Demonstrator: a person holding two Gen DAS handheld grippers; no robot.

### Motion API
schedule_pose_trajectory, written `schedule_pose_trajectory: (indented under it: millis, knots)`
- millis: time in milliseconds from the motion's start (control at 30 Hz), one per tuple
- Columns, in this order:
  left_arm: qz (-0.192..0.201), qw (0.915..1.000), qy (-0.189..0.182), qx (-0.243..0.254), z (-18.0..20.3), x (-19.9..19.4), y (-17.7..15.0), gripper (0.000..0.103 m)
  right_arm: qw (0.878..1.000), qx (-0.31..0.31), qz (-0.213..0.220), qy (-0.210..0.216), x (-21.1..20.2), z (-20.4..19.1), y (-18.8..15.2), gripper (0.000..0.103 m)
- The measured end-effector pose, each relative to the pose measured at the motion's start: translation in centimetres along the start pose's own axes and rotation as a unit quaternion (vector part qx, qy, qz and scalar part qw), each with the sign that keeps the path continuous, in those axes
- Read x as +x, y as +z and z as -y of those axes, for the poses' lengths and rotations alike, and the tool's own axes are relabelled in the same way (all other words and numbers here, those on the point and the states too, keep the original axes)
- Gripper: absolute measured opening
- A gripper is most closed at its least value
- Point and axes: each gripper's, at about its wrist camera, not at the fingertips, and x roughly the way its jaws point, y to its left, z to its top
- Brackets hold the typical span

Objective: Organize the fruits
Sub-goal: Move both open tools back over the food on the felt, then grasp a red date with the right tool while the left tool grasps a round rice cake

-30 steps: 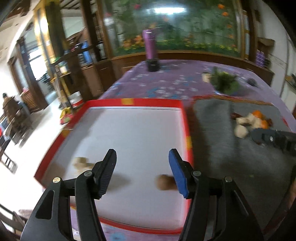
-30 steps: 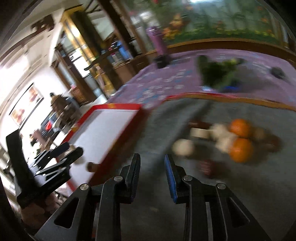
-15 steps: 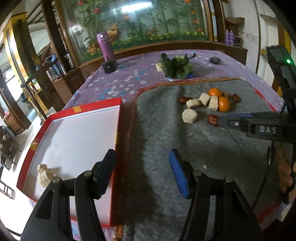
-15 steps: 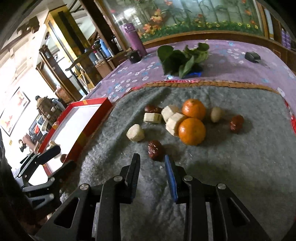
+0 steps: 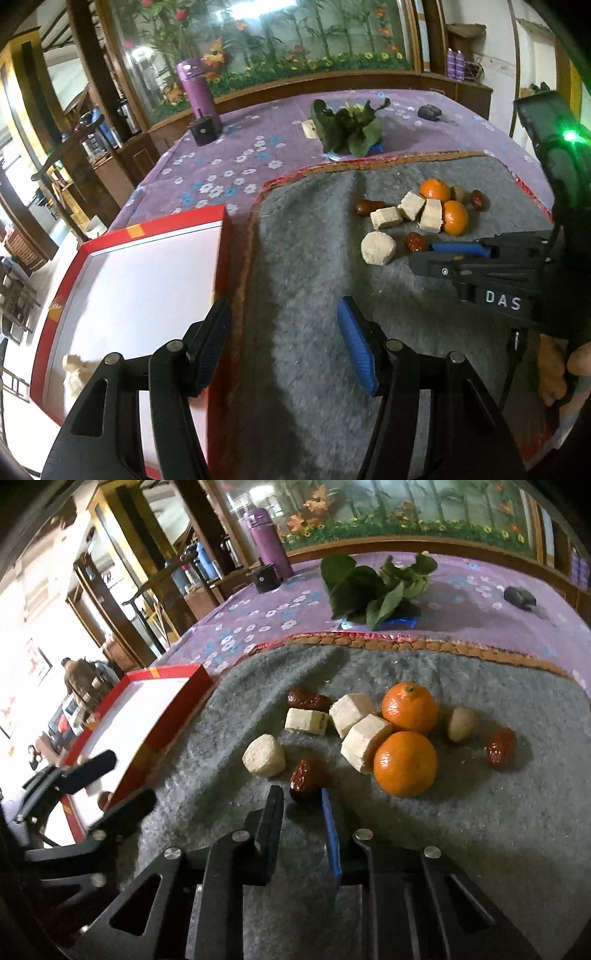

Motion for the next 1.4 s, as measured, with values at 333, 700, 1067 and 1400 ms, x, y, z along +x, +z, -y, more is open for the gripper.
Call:
schedule_pose_trajectory:
  millis: [333, 700, 1067, 1400]
  knots:
    - [-0.012, 0.9999, -0.003, 0.007, 0.9, 1.7, 1.4, 0.058, 1.000, -0.007, 0.008, 0.010, 0.6, 0.0, 0.5, 0.023]
    - [-0.037, 0.9983, -0.044, 0.008, 2.2, 3.1, 2.6, 0.058, 0.989, 0.093, 0.062, 0.092, -2.5, 4.3, 0.8, 0.019]
    - [-0.055, 0.9939, -0.093, 0.021, 4.4, 5.3, 3.9, 0.054, 0.976, 0.164, 0.090, 0.112, -3.8, 7.1, 0.8, 0.019]
    - [-0.044, 0.9933, -0.105, 0.018, 4.4, 6.2, 4.1, 0.039, 0.977, 0.161, 0.090, 0.110, -3.8, 7.0, 0.6, 0.019]
